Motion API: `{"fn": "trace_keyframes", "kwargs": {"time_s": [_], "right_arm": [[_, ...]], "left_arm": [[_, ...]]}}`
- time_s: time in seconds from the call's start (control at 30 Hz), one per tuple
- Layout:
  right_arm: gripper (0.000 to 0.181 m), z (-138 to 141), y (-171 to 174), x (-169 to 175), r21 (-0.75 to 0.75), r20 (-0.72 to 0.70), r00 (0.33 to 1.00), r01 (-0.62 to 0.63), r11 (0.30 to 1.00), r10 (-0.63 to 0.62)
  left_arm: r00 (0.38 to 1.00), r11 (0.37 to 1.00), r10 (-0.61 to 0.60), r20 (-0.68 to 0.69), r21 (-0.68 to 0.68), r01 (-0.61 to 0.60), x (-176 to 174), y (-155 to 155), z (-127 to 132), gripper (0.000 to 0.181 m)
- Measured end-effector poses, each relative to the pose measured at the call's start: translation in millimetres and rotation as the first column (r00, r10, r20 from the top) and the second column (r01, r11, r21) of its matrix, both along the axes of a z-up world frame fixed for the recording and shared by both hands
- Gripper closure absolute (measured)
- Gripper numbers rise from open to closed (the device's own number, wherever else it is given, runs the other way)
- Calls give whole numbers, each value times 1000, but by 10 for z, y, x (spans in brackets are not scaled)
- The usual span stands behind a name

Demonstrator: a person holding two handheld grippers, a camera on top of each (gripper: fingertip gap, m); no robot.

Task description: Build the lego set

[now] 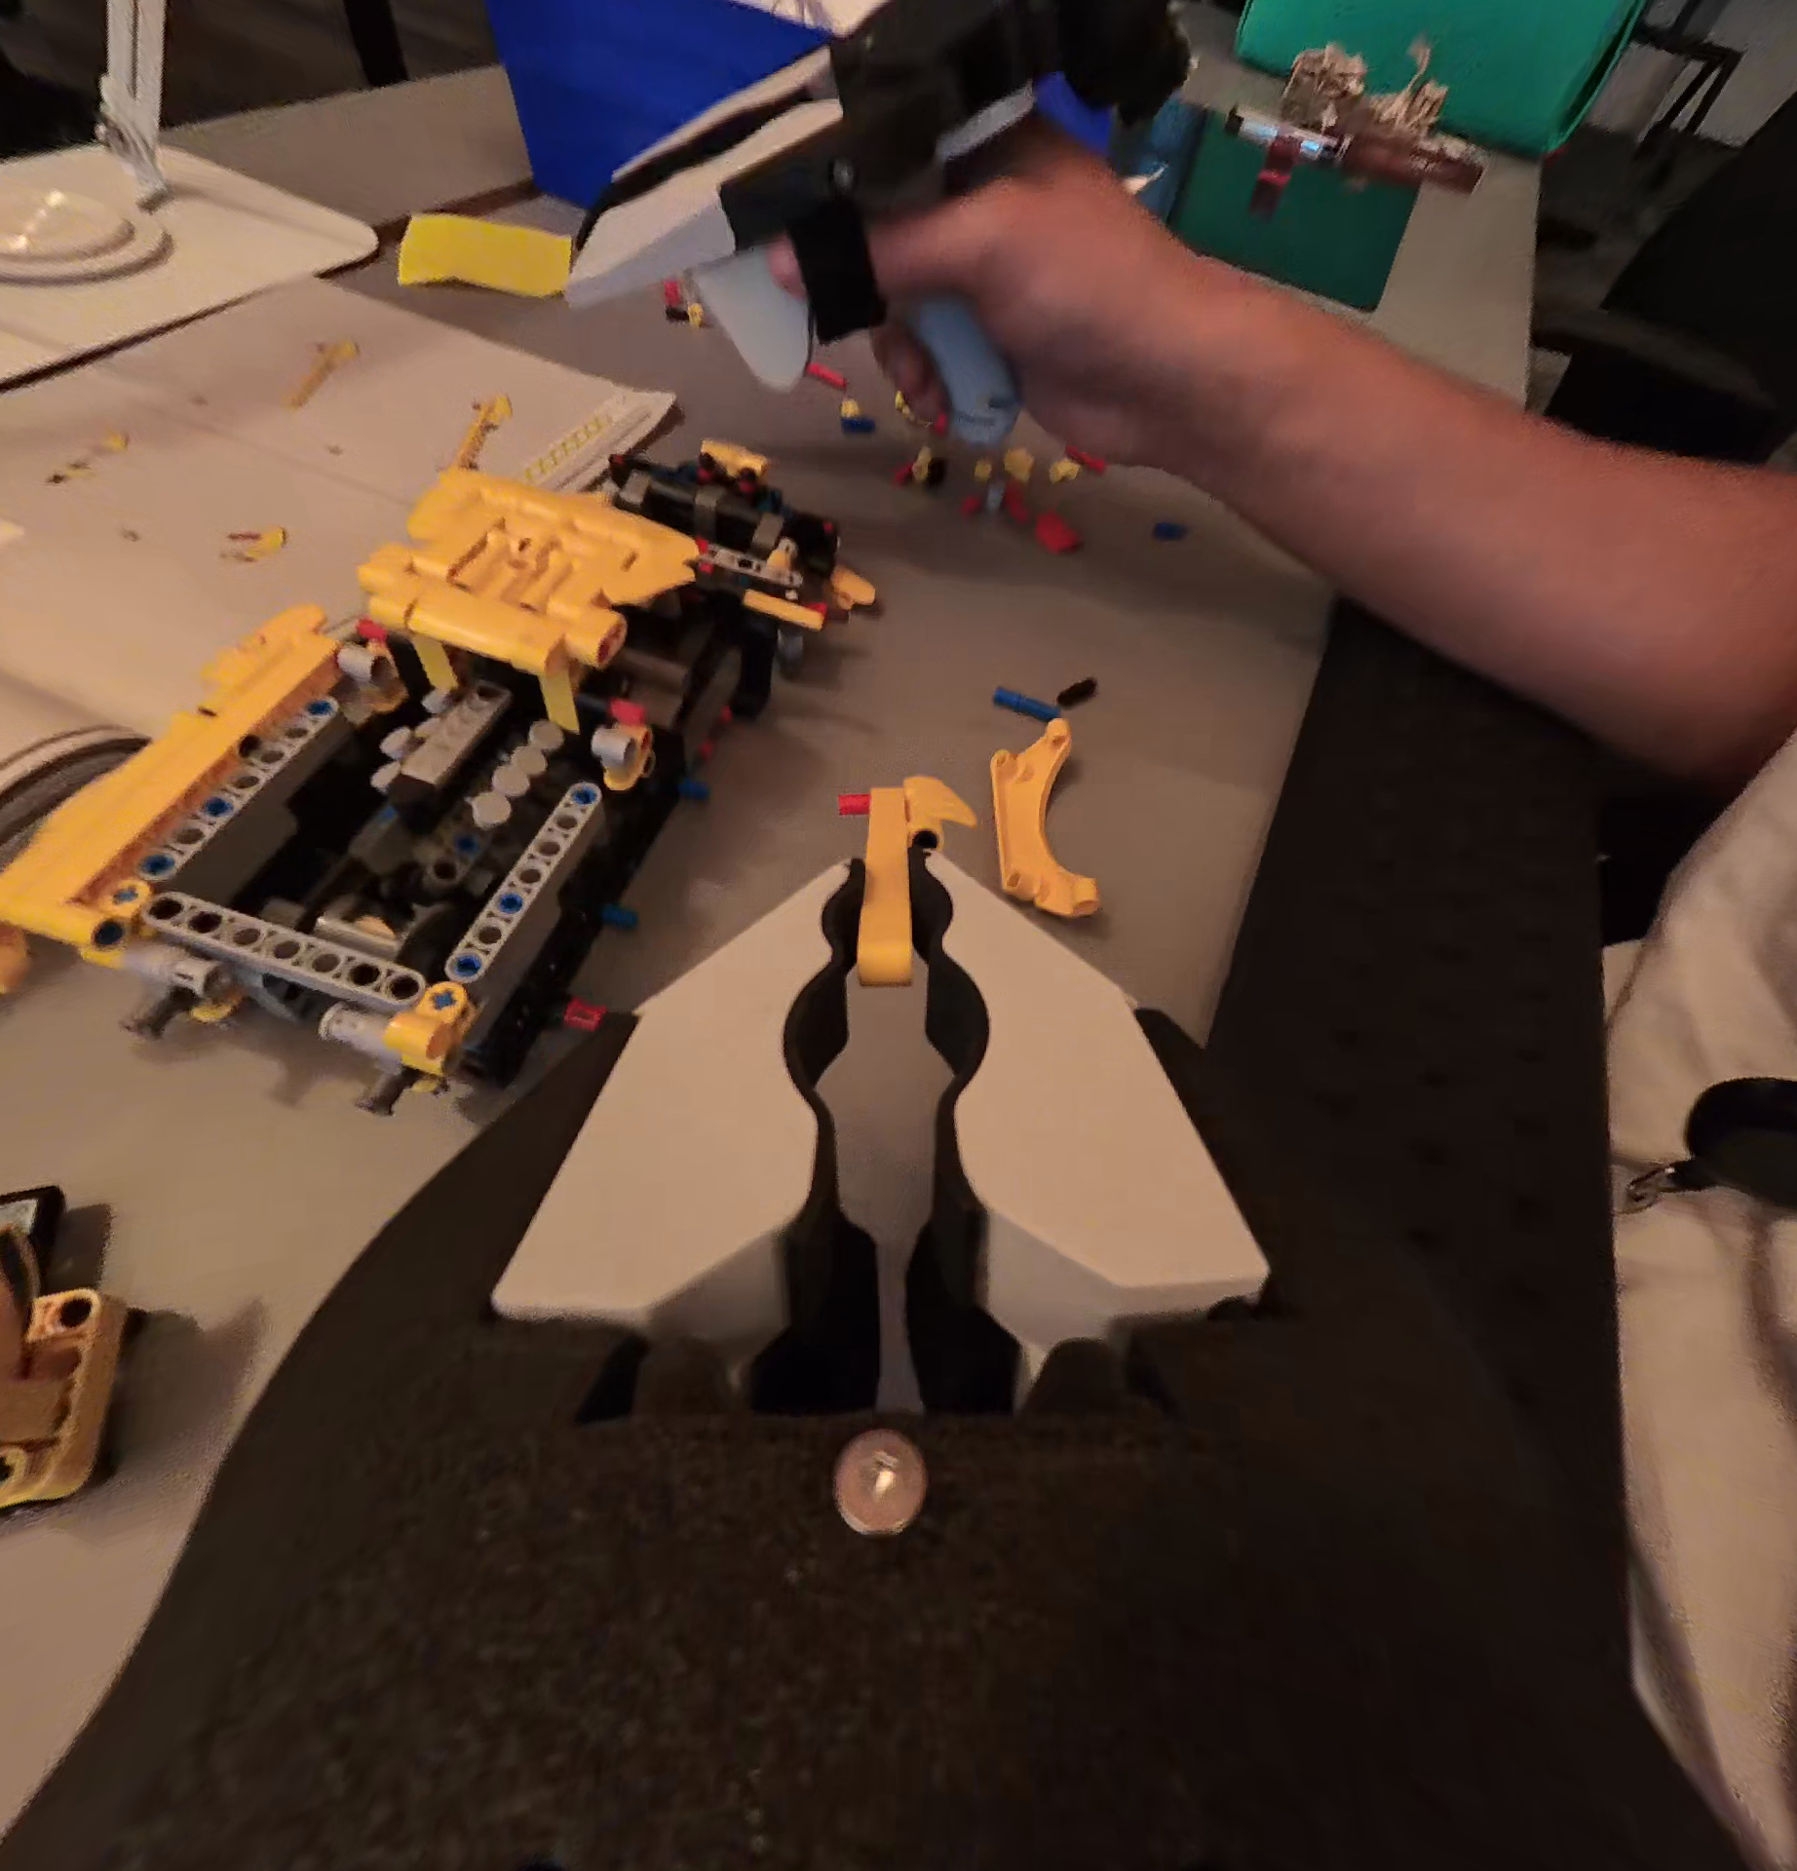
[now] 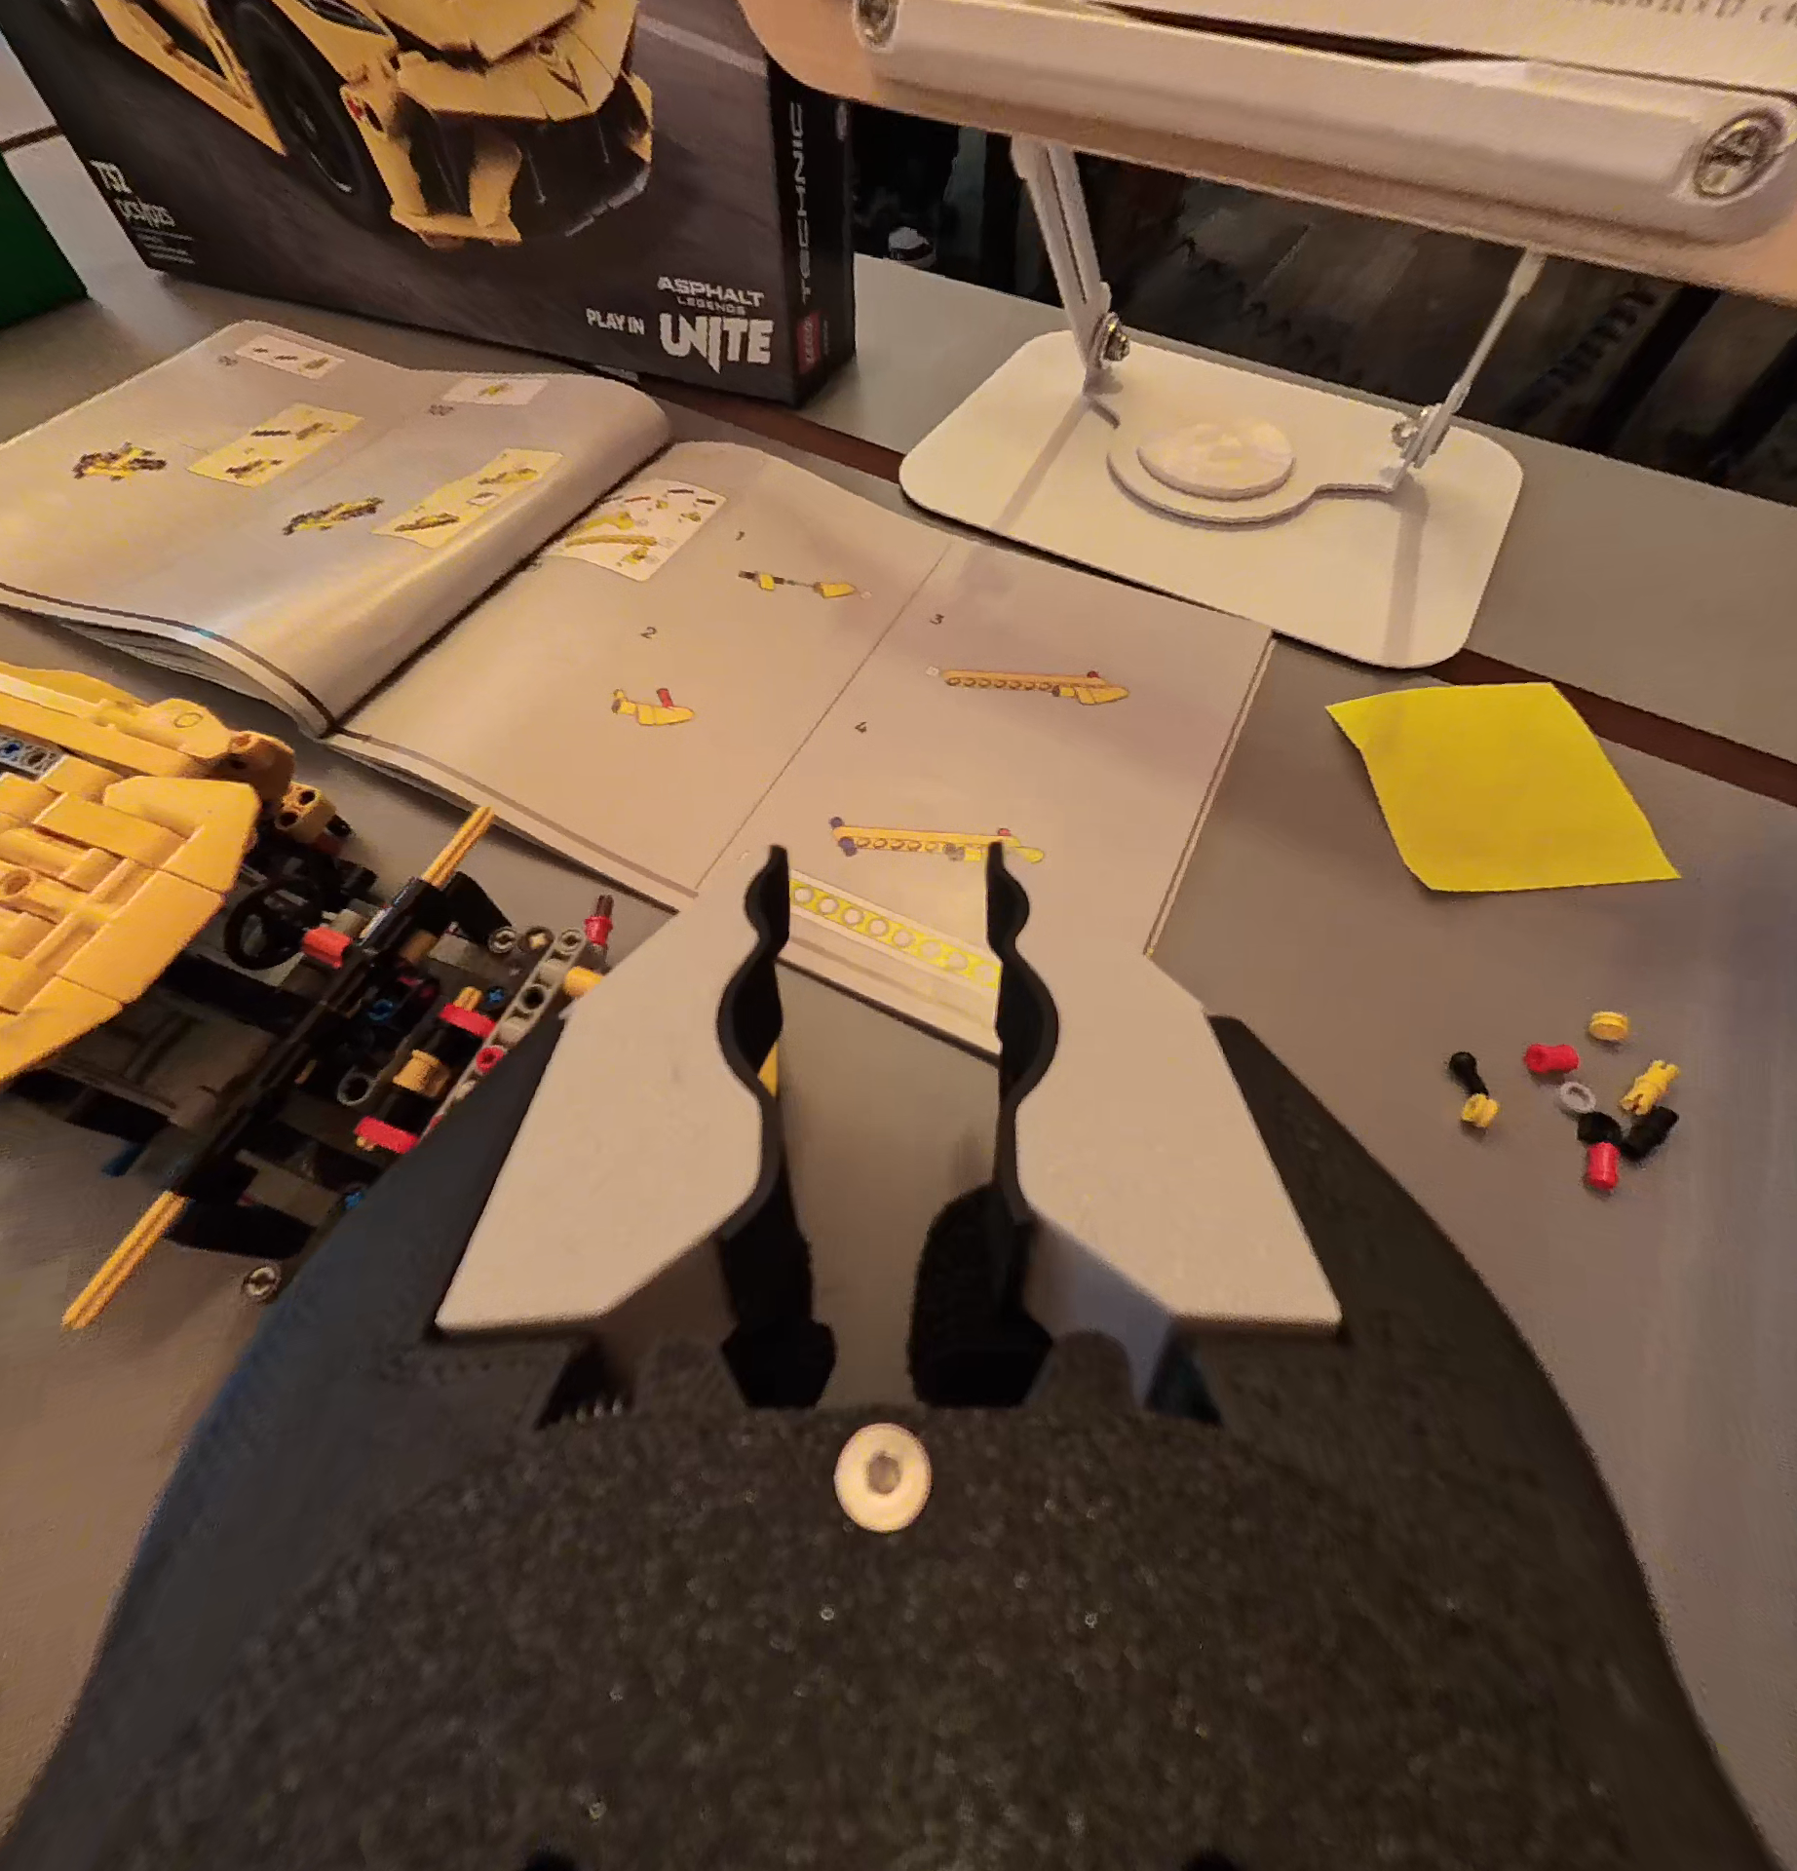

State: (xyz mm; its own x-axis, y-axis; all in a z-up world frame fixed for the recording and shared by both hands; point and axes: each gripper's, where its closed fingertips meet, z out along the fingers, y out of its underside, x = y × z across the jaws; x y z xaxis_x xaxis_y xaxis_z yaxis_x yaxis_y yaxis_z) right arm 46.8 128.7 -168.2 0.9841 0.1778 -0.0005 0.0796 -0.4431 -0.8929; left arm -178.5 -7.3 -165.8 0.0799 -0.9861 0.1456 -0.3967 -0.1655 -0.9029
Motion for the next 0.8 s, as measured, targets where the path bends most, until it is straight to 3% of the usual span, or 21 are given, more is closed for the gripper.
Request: {"fn": "trace_keyframes", "kwargs": {"time_s": [0.2, 0.63, 0.73, 0.8], "right_arm": [[144, 31, -25, -19, 2, 35, 999, -6, 1000, 6], [144, 53, -44, -59, 4, 1, 1000, -18, 1000, 18], [144, 145, -122, -212, 22, -49, 996, -80, 997, 81], [143, 230, -370, -446, -6, -137, 971, -199, 980, 196]], "left_arm": [[994, 999, -26, -109, -35, 22, 8, -9, -239, 174], [947, 989, -116, -299, 51, 137, -7, -105, -592, 174], [941, 988, -117, -316, 62, 143, 41, -99, -645, 174], [941, 987, -113, -319, 70, 142, 79, -96, -647, 174]]}}
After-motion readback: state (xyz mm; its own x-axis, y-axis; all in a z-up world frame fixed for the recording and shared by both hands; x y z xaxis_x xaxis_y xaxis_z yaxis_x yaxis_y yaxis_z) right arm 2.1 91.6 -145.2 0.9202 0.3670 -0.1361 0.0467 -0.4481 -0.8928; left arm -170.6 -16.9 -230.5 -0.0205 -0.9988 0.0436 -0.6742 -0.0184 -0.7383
